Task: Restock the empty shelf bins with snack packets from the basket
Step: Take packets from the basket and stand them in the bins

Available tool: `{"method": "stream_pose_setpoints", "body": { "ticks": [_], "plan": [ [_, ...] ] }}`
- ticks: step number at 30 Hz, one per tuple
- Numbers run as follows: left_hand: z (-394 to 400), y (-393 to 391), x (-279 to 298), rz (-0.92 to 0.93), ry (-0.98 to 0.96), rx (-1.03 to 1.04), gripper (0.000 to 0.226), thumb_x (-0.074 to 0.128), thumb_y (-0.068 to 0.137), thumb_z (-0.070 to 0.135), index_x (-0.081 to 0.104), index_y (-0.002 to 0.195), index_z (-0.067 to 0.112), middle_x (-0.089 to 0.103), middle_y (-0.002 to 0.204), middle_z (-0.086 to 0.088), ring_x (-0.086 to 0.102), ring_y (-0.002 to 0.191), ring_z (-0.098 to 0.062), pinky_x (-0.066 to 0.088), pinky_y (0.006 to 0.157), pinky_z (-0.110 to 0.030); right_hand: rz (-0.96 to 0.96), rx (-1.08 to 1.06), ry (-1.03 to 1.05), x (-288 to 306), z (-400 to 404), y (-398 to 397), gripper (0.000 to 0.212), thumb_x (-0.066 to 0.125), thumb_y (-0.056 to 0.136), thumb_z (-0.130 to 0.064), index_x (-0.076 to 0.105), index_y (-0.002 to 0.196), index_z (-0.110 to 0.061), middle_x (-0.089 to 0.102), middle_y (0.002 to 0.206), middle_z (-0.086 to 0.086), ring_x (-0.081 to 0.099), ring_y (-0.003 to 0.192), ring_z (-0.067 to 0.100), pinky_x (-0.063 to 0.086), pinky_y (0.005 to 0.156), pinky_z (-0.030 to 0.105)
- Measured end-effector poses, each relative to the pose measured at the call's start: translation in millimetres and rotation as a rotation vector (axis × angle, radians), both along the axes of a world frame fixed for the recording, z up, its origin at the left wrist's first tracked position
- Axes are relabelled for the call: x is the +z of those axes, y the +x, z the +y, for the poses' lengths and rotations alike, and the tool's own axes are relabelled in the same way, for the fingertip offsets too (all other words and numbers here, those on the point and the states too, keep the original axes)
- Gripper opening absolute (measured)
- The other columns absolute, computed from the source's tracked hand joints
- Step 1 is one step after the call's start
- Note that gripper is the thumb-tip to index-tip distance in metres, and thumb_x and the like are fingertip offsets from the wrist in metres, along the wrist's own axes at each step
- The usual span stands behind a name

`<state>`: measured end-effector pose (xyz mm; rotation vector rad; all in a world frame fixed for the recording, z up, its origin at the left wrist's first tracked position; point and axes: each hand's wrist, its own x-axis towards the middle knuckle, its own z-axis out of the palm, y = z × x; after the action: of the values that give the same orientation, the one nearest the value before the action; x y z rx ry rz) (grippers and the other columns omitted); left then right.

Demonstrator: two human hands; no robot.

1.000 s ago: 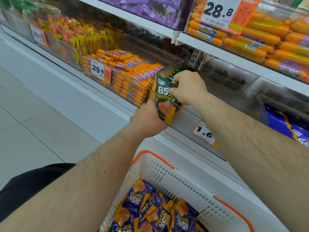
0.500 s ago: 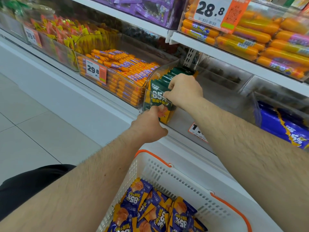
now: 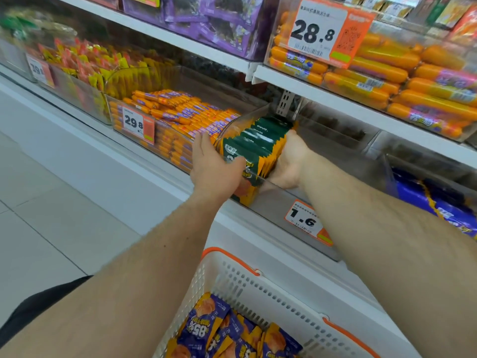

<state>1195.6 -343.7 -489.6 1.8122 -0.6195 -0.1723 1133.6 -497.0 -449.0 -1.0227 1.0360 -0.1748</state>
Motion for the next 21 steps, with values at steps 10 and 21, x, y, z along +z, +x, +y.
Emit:
{"method": "stream_pose_setpoints", "body": {
  "ticks": [10,21],
  "plan": [
    [-38,30,0,-0.118,-0.004,0.074,0.038,0.036,0.100,0.040,0.057,0.124,0.020,0.061,0.098,0.007,0.049,0.124,-0.021,-0.002,0.122,-0.038,-0.145,-0.297,0.054,-9,-4,32,0.110,0.030,0.060,-0.099,0.069,0.117,-0.013,0.072,0.107,0.020,0.071,0.097,0.038,0.052,0.090,0.057],
    [-60,28,-8,-0.173,-0.039,0.247,0.049,0.026,0.091,0.044,0.064,0.103,0.015,0.068,0.091,-0.002,0.058,0.100,-0.022,0.010,0.119,-0.044,-0.283,-0.332,0.103,-22,1,33,0.092,0.019,0.085,-0.084,0.066,0.121,-0.014,0.073,0.103,0.022,0.071,0.092,0.039,0.059,0.066,0.050]
  ]
}}
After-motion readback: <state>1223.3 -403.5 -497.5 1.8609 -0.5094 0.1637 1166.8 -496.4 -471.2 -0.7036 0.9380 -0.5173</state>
